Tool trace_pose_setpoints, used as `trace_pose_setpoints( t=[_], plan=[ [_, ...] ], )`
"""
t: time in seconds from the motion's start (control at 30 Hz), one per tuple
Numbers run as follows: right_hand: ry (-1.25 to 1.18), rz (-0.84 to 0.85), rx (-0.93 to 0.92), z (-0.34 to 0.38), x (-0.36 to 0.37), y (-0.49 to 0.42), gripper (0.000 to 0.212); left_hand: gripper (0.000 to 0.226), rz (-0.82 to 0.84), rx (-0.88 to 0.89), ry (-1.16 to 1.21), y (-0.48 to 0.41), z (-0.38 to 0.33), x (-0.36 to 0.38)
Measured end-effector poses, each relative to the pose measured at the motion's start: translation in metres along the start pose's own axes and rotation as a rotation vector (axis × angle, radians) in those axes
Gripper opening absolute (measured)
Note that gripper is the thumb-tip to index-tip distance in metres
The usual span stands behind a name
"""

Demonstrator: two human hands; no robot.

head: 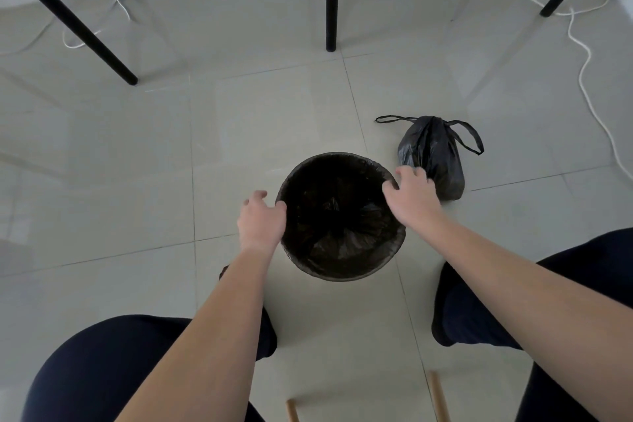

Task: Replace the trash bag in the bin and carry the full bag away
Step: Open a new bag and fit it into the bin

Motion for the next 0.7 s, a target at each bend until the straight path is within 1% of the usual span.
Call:
trace_pose_setpoints(
  t=[0.03, 0.07, 0.13, 0.2, 0.23, 0.3, 0.37, 0.43, 0.5, 0.57, 0.63, 0.7],
  plan=[
    [0.151, -0.084, -0.132, 0.002, 0.003, 0.004, 0.044, 0.051, -0.097, 0.116, -0.165, 0.003, -0.002, 0.002],
    [0.263, -0.150, -0.267, 0.007, 0.006, 0.010, 0.040, 0.049, -0.152, 0.231, -0.277, 0.008, -0.004, 0.005],
    [0.396, -0.165, -0.455, 0.010, 0.017, 0.015, 0.036, 0.045, -0.183, 0.416, -0.424, 0.013, -0.009, 0.014],
    [0.492, -0.065, -0.516, 0.007, 0.032, 0.013, 0.040, 0.044, -0.164, 0.557, -0.617, 0.016, -0.011, 0.028],
    [0.556, 0.003, -0.526, 0.004, 0.040, 0.011, 0.044, 0.045, -0.130, 0.624, -0.745, 0.017, -0.012, 0.037],
    [0.700, 0.126, -0.521, -0.003, 0.055, 0.006, 0.056, 0.050, 0.002, 0.695, -1.038, 0.016, -0.011, 0.054],
    [0.841, 0.209, -0.486, -0.007, 0.067, 0.002, 0.062, 0.057, 0.125, 0.642, -1.272, 0.012, -0.006, 0.068],
    [1.026, 0.259, -0.444, -0.010, 0.075, -0.003, 0.063, 0.062, 0.196, 0.536, -1.414, 0.003, 0.001, 0.076],
    [1.253, 0.346, -0.338, -0.014, 0.080, -0.008, 0.064, 0.067, 0.247, 0.410, -1.533, -0.005, 0.006, 0.075],
    [1.435, 0.481, -0.222, -0.019, 0.079, -0.010, 0.064, 0.070, 0.308, 0.287, -1.660, -0.010, 0.009, 0.069],
    [1.507, 0.553, -0.171, -0.019, 0.079, -0.010, 0.064, 0.070, 0.350, 0.227, -1.749, -0.011, 0.009, 0.065],
    [1.484, 0.549, -0.172, -0.015, 0.080, -0.010, 0.063, 0.069, 0.367, 0.222, -1.740, -0.010, 0.007, 0.069]
  ],
)
Point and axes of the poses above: each hand's wrist, its own y-axis away from the middle knuckle, its own x-axis out of the palm, z = x × y, the point moved 2 cm from there along -y, towards the middle knuckle, and after that the axes turned 9 degrees about z, right-handed, at the moved point
